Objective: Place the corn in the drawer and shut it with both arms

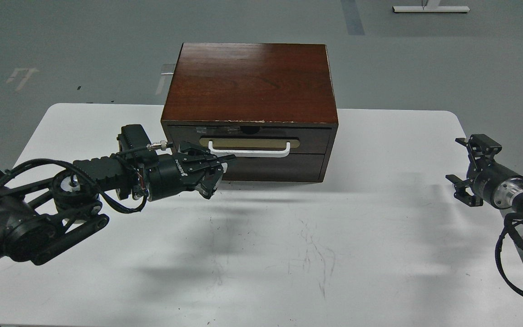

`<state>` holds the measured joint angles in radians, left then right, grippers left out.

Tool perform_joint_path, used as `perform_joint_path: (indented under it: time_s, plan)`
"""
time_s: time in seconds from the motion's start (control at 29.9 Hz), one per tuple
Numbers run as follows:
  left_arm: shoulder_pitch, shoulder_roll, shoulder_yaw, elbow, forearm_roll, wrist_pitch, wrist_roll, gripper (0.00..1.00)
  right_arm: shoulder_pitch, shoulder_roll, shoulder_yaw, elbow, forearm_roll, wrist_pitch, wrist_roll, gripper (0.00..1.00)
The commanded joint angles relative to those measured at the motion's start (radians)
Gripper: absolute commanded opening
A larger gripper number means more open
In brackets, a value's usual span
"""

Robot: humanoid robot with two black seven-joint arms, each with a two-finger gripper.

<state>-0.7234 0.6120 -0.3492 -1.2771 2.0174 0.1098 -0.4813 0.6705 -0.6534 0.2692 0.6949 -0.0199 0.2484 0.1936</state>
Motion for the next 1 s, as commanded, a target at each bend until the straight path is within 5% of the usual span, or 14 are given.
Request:
perform_joint_path:
  time_s: [0.0,0.1,0.17,0.3,0.4,0.5,0.53,0.6,0.7,0.8,0.97]
  plan:
    - [0.022,0.078,0.012,-0.136,-0.16,-0.022,-0.007,0.82,0.001,-0.005,0.001,0.0,0.0,0.0,0.0,1.0]
    - [0.03,0.161,0.05,-0.261,-0.278,-0.081,-0.007,0.96,0.004,-0.008,0.001,0.0,0.0,0.0,0.0,1.0]
    - [0.029,0.206,0.033,-0.33,-0.363,-0.087,-0.007,0.98,0.007,-0.009,0.002,0.0,0.0,0.0,0.0,1.0]
    - [0.022,0.18,-0.18,-0.308,-0.803,-0.087,-0.007,0.98,0.023,-0.009,0.013,0.005,0.0,0.002,0.01,1.0]
    - [-0.005,0.108,-0.348,-0.042,-1.185,-0.101,-0.007,0.98,0.061,-0.008,0.018,0.017,0.002,0.002,0.062,1.0]
    - [-0.047,0.053,-0.358,0.15,-1.406,-0.12,-0.007,0.98,0.078,-0.009,0.039,0.029,0.003,0.002,0.128,0.99]
    - [-0.044,0.043,-0.366,0.22,-1.51,-0.14,0.103,0.98,0.084,-0.008,0.063,0.037,0.003,0.002,0.162,0.99]
    - [-0.03,0.043,-0.358,0.296,-1.661,-0.18,0.247,0.98,0.087,0.001,0.105,0.049,0.003,0.002,0.199,0.99]
    - [0.01,0.035,-0.355,0.35,-1.749,-0.234,0.367,0.98,0.087,0.023,0.168,0.07,0.003,0.0,0.224,0.99]
    - [0.07,0.008,-0.366,0.355,-1.763,-0.236,0.408,0.98,0.089,0.092,0.232,0.086,0.003,-0.001,0.231,1.0]
    - [0.096,-0.012,-0.369,0.354,-1.774,-0.24,0.412,0.98,0.101,0.149,0.237,0.112,0.003,-0.001,0.231,1.0]
